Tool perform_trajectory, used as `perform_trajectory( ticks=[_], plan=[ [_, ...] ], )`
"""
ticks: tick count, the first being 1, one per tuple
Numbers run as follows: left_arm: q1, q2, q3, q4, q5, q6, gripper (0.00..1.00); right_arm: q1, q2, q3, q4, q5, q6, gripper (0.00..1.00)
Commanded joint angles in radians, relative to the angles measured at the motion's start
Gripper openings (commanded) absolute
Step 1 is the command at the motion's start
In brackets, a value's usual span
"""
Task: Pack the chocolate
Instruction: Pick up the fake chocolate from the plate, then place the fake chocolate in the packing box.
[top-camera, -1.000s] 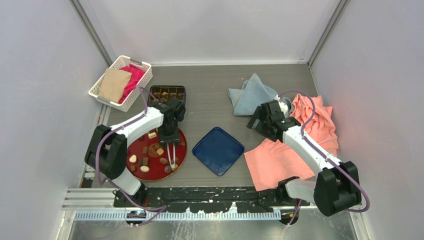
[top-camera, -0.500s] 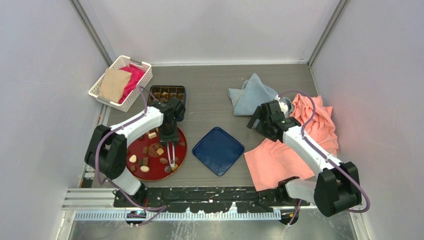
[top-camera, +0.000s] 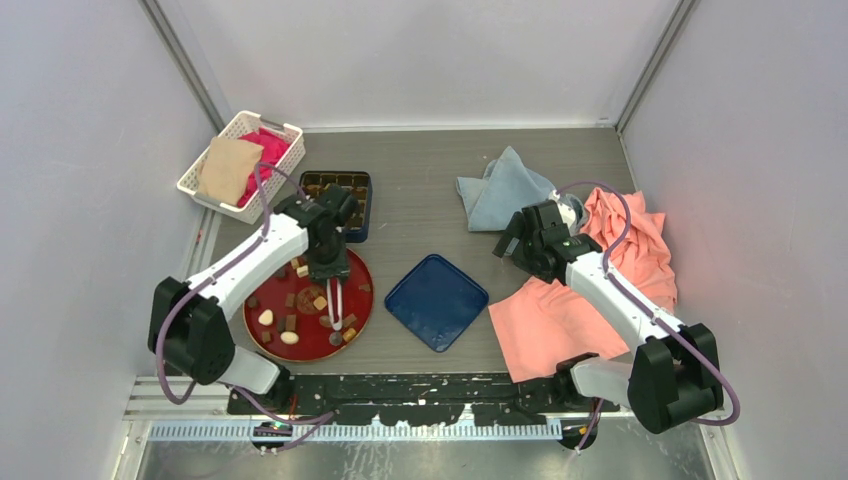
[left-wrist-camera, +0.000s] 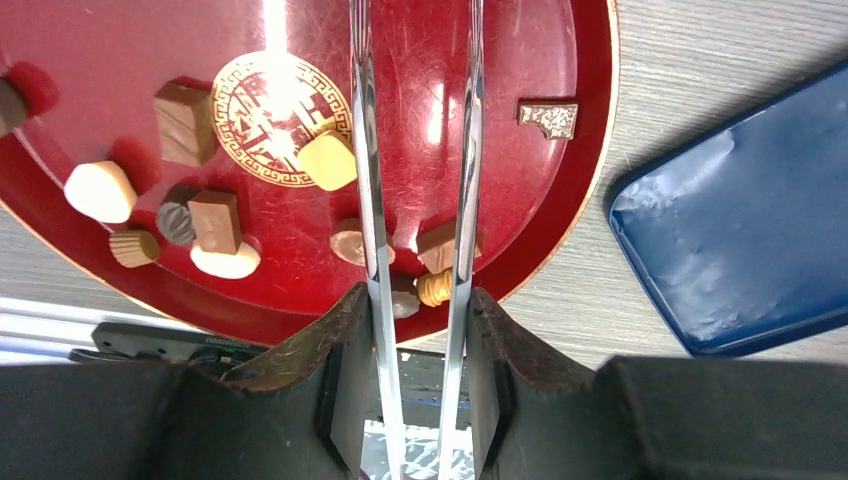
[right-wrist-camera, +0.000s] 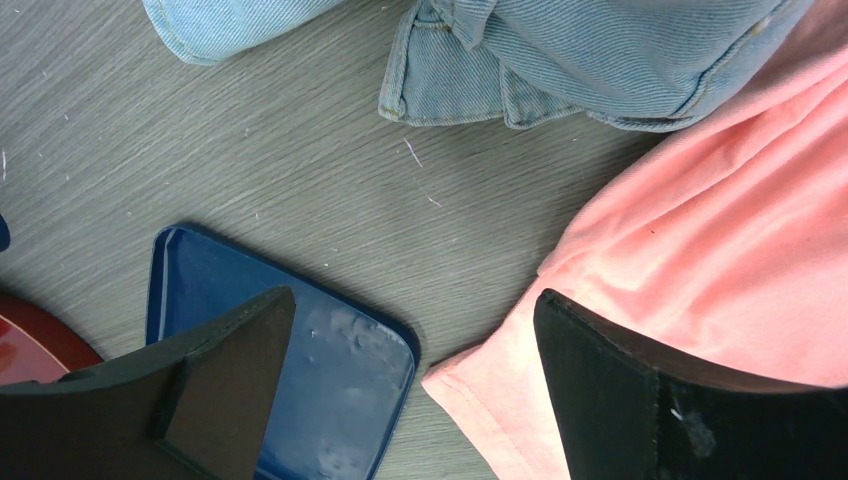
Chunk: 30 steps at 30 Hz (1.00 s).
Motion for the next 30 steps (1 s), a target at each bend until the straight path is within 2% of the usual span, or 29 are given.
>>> perform_trajectory(
  ticks=[1, 6, 14, 18, 24, 30],
  plan=[
    [0.017, -0.072, 0.099, -0.077, -0.050, 0.044, 0.00, 0.005, -0.020, 0.024, 0.029, 0.003, 0.008, 0.95],
    [0.122, -0.070, 0.231, -0.082, 0.009, 0.141, 0.00, 0.003, -0.021, 0.022, 0.032, 0.002, 0.009, 0.95],
    [0.222, 0.127, 0.531, -0.057, 0.088, 0.297, 0.00, 0.003, -0.048, 0.023, 0.012, 0.011, 0.005, 0.95],
    [0.273, 0.243, 0.635, -0.050, 0.201, 0.362, 0.00, 0.004, -0.080, 0.021, -0.012, 0.034, 0.003, 0.95],
    [0.305, 0.404, 0.774, -0.081, 0.259, 0.442, 0.00, 0.003, -0.129, 0.027, -0.047, 0.063, 0.003, 0.95],
    [0.350, 0.506, 0.829, -0.059, 0.319, 0.475, 0.00, 0.004, -0.152, 0.033, -0.073, 0.095, 0.008, 0.95]
  ],
)
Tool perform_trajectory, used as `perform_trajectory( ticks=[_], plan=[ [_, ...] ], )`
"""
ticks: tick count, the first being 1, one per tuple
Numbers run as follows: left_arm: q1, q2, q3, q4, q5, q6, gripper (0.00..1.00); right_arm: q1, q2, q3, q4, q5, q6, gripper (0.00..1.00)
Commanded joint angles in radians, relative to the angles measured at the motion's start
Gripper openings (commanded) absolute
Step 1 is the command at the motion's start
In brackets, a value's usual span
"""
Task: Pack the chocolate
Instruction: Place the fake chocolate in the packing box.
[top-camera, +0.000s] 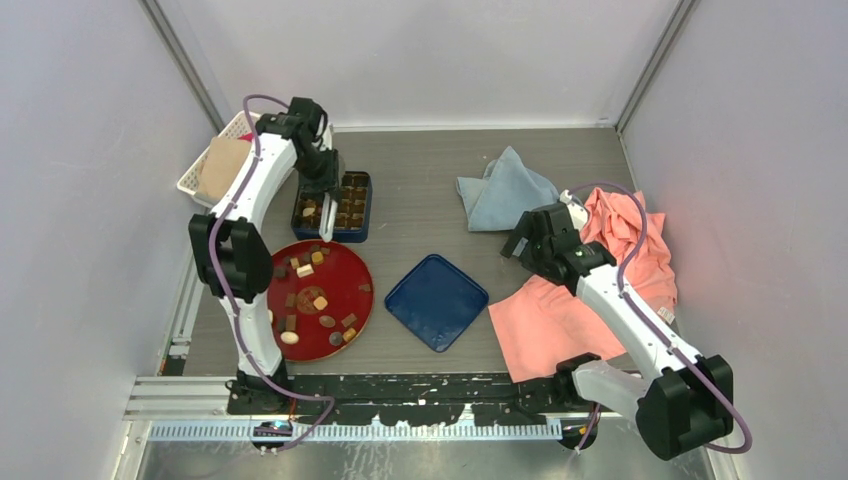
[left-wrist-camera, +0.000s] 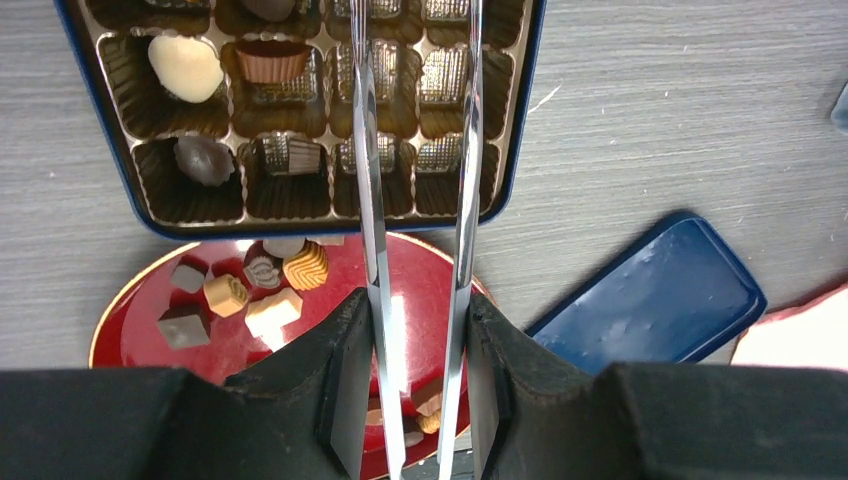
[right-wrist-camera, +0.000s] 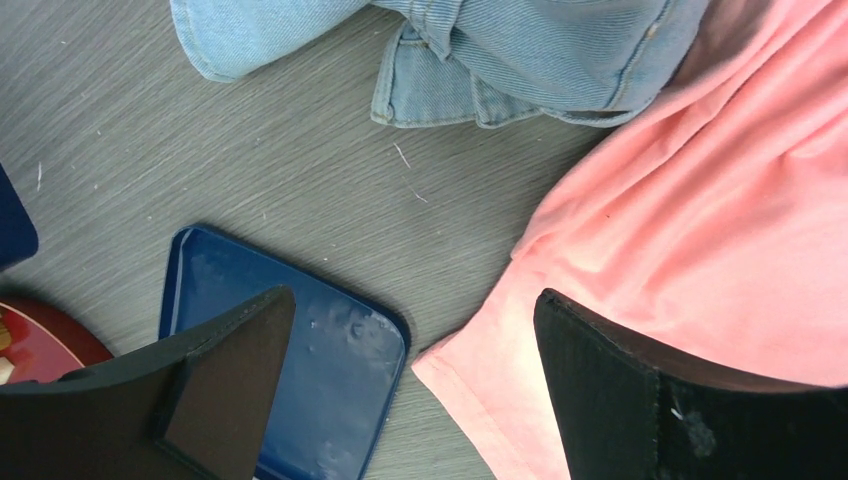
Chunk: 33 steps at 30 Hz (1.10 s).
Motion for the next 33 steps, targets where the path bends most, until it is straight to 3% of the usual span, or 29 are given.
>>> perform_trajectory(
  ticks=[1, 33],
  plan=[
    [0.040, 0.039, 0.091, -0.001, 0.090, 0.052, 0.00, 0.003, -0.036, 0.034, -0.016, 0.053, 0.008, 0.95],
    [0.043, 0.207, 0.130, -0.014, 0.098, 0.057, 0.00, 0.004, -0.031, 0.033, -0.020, 0.067, 0.005, 0.95]
  ],
)
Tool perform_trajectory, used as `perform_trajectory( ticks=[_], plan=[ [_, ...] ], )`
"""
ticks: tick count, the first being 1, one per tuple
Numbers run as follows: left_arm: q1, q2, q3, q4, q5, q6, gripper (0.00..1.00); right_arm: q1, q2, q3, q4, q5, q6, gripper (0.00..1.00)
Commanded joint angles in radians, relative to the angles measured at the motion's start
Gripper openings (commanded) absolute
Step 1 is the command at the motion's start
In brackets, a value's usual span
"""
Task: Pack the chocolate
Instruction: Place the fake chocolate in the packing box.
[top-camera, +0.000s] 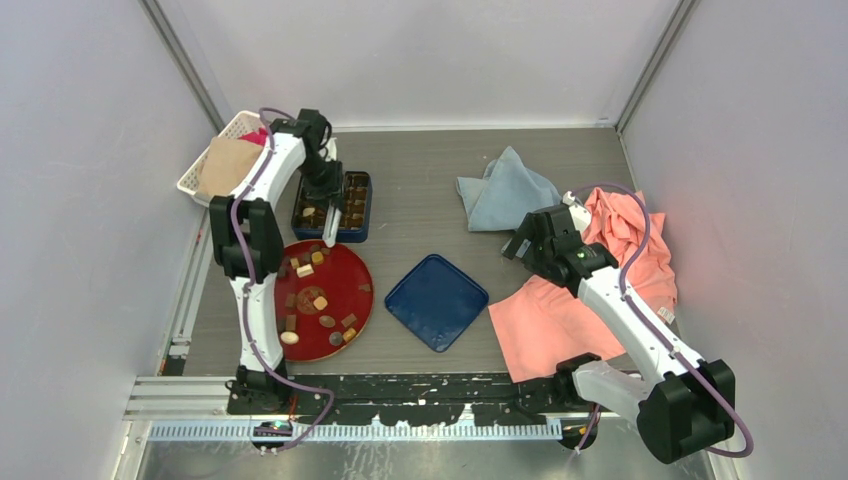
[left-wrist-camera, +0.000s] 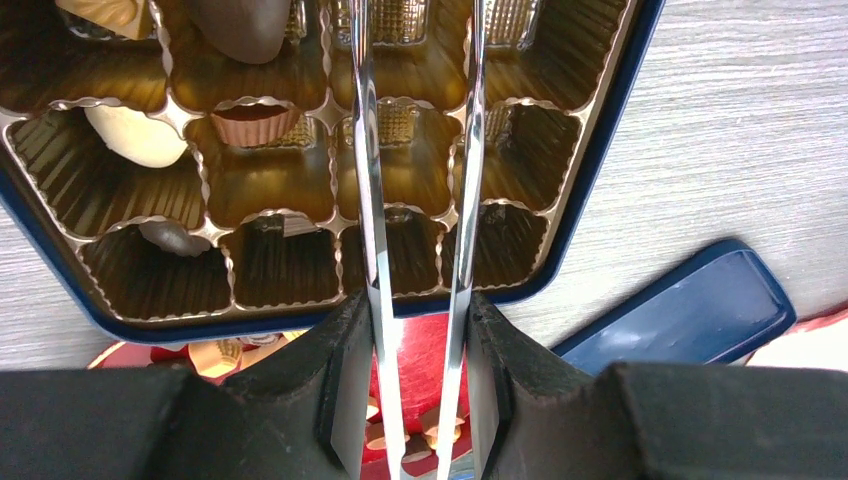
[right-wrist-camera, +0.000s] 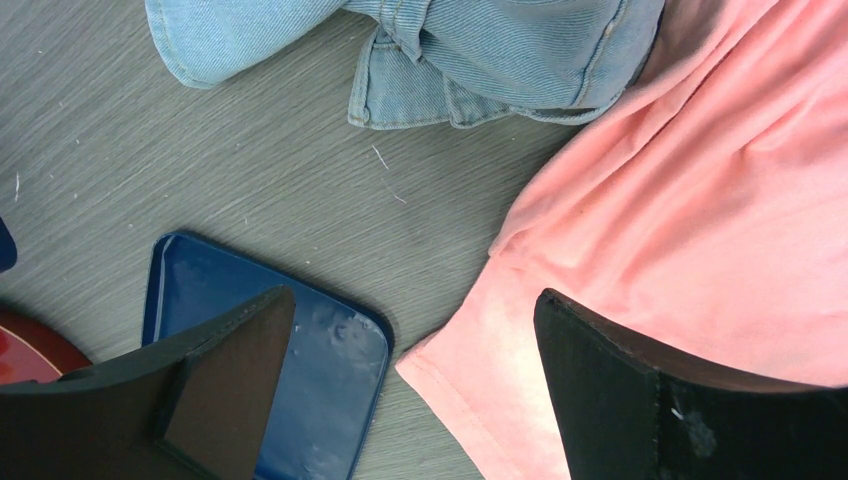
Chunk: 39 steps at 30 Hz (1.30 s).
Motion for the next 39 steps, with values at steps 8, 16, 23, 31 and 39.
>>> perform_trajectory(
  ticks=[8, 16, 23, 31, 39],
  plan=[
    [0.001, 0.007, 0.051, 0.002, 0.023, 0.010, 0.04, 0.004, -0.007, 0.031, 0.020, 0.022, 0.005, 0.95],
    [0.001, 0.000, 0.052, -0.006, 0.014, 0.007, 0.24, 0.004, -0.006, 0.026, 0.021, 0.020, 0.003, 0.95],
    [0.001, -0.007, 0.065, -0.015, -0.003, 0.005, 0.31, 0.003, -0.009, 0.020, 0.024, 0.018, 0.005, 0.95],
    [-0.001, -0.010, 0.073, -0.028, -0.005, 0.012, 0.34, 0.004, -0.004, 0.018, 0.026, 0.013, 0.006, 0.95],
    [-0.001, -0.002, 0.082, -0.028, -0.013, 0.013, 0.36, 0.003, 0.020, 0.031, 0.035, -0.005, 0.004, 0.95]
  ],
)
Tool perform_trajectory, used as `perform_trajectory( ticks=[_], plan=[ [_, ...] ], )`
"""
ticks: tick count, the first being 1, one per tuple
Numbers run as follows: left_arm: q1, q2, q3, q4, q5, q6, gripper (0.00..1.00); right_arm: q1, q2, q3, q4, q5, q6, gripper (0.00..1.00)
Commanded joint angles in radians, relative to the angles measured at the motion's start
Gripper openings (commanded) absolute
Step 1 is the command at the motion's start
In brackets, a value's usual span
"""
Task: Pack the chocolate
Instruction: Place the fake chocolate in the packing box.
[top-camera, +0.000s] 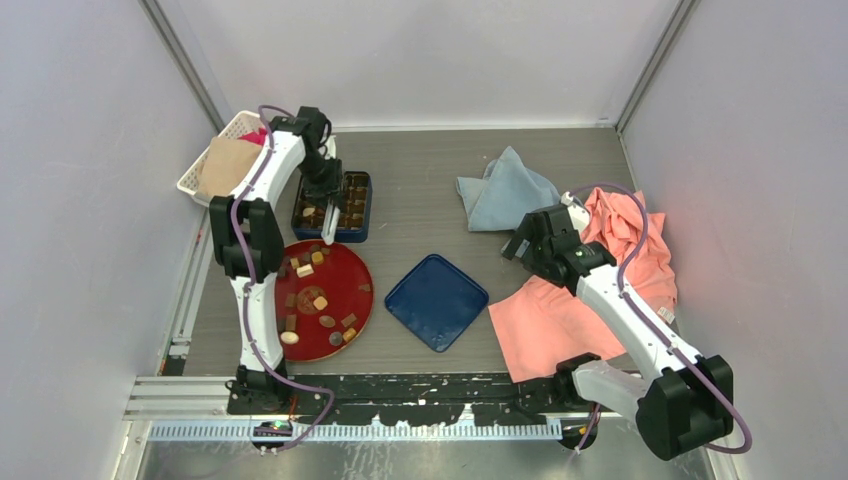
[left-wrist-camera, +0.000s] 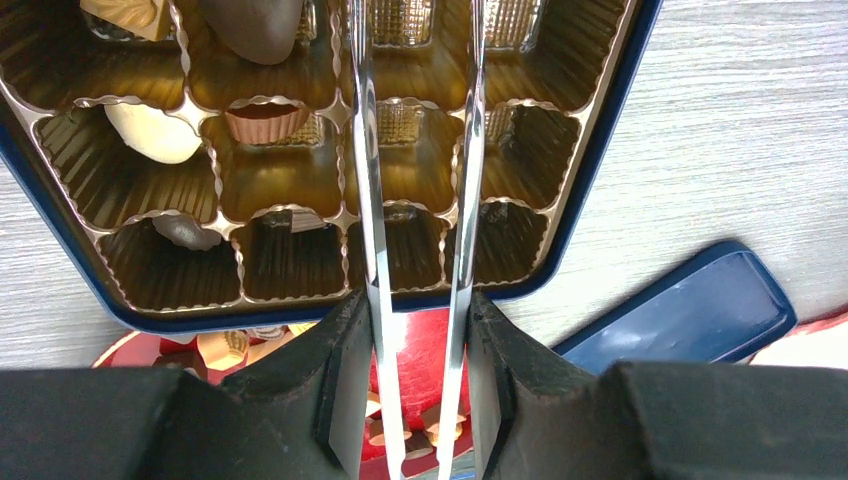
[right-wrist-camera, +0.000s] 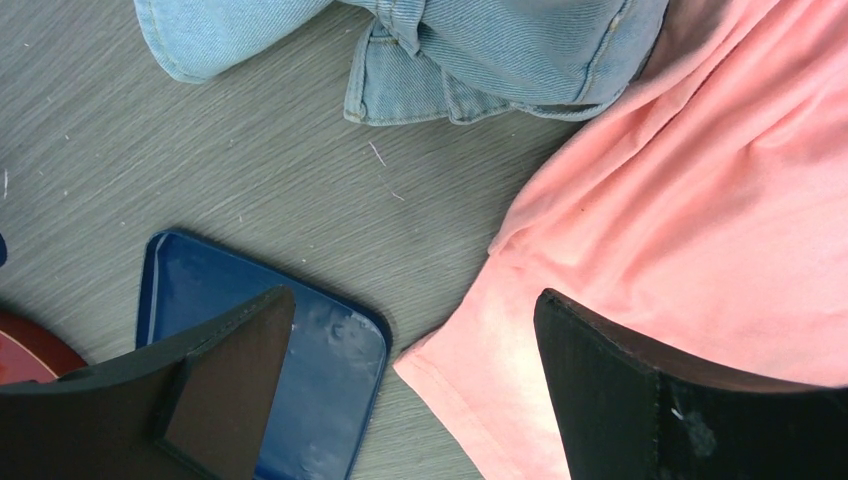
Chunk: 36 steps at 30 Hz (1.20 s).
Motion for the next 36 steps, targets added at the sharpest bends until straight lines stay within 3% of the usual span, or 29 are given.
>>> perform_trajectory(
  ticks=[1, 36],
  plan=[
    [-0.001, -0.008, 0.056, -0.011, -0.003, 0.013, 0.36, 0.004, 0.007, 0.033, 0.032, 0.000, 0.003, 0.95],
    [-0.001, 0.024, 0.086, -0.026, -0.006, -0.001, 0.40, 0.004, -0.039, 0.004, 0.006, 0.030, 0.008, 0.95]
  ],
)
